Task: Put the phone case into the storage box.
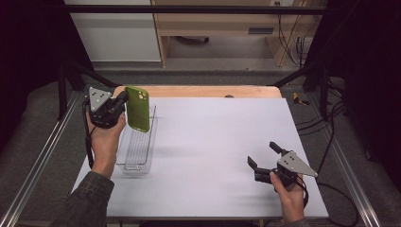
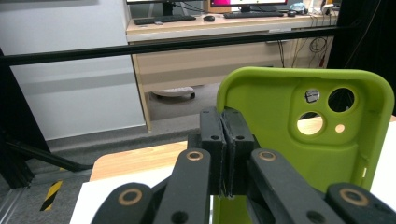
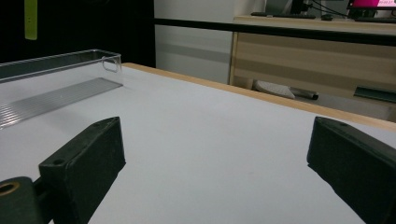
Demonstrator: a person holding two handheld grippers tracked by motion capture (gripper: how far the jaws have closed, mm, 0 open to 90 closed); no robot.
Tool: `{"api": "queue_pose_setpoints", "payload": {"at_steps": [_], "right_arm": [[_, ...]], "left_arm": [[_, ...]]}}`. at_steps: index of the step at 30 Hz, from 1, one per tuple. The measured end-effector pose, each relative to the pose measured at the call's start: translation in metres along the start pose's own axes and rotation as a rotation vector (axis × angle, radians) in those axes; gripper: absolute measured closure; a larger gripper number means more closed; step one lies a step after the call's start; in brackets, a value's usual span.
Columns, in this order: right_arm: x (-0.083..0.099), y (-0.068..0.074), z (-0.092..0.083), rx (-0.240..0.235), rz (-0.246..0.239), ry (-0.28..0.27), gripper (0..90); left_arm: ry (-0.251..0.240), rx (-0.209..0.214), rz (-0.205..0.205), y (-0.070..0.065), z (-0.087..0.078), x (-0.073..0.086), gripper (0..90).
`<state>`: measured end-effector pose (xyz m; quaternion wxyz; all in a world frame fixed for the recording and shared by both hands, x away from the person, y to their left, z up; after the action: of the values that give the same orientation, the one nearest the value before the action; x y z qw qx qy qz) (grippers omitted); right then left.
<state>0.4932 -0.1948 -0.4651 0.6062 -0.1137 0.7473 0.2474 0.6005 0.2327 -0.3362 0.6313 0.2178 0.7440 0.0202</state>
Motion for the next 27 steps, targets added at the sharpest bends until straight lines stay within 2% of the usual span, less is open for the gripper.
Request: {"api": "queue_pose_setpoints", "payload": {"at_steps": [11, 27], "right_arm": [[0.0, 0.001, 0.0, -0.006, 0.012, -0.004, 4.1], [0.001, 0.002, 0.001, -0.012, 0.011, -0.004, 3.9]], "left_arm": [[-0.002, -0.009, -0.028, 0.006, 0.006, 0.003, 87.6], [0.005, -0.015, -0.045, 0.008, 0.017, 0.009, 87.6]]}}
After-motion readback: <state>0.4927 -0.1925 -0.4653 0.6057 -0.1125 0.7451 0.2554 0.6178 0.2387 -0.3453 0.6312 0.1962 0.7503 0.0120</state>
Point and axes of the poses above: each handheld gripper's, and its own axes: z roughly forward along the jaws, x roughly out of its underside, y roughly to its left, the point moved 9 cm from there along z, roughly forward along the jaws, and after that the axes turned 15 degrees about z, right-handed, at the moved point
